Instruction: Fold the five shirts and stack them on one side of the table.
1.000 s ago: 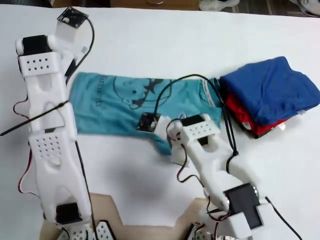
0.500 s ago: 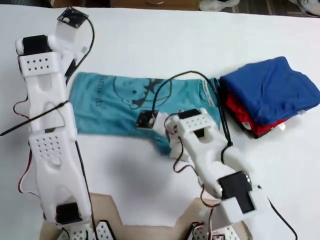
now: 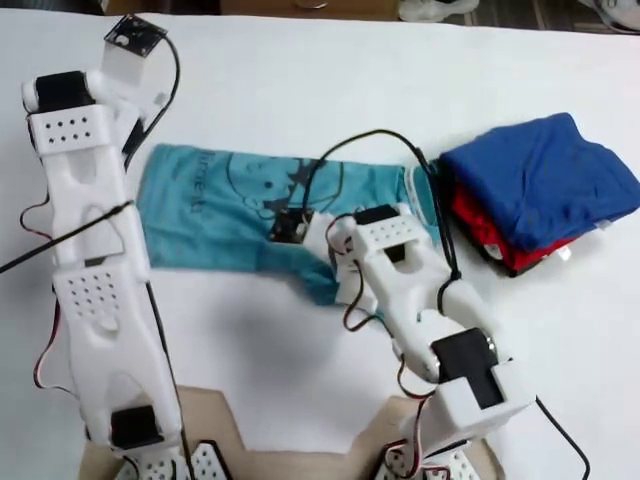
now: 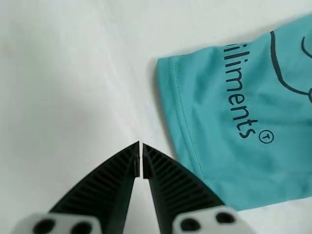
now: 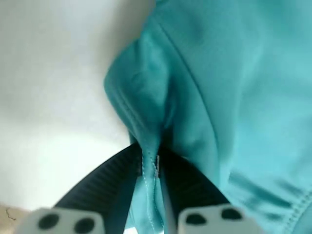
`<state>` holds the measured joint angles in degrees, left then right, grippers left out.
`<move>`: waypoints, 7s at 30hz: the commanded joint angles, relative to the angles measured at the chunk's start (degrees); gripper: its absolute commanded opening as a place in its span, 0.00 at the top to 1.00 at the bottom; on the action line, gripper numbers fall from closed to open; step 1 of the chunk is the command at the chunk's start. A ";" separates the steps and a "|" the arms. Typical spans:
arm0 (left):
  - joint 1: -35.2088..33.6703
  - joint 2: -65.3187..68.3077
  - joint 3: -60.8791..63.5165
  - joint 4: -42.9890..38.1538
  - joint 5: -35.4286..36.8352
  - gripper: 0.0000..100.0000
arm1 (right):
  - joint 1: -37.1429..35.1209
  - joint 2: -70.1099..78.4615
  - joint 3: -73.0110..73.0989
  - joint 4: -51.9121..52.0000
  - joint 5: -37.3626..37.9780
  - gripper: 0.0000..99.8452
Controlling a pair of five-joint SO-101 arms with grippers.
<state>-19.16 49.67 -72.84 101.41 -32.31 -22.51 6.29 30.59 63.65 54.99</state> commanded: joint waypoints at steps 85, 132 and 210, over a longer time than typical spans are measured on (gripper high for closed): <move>-0.53 -0.53 -1.27 -0.35 -0.26 0.98 | -6.37 -13.93 6.77 6.29 0.62 0.75; -3.34 -0.53 -1.27 -0.79 -2.20 0.98 | 2.33 -0.40 -29.10 25.80 11.34 0.98; 0.44 0.79 8.13 1.14 16.18 0.98 | 6.90 39.52 -82.73 37.41 7.30 0.95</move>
<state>-19.69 55.12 -68.44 101.41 -16.57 -15.74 46.64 -51.52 100.04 62.73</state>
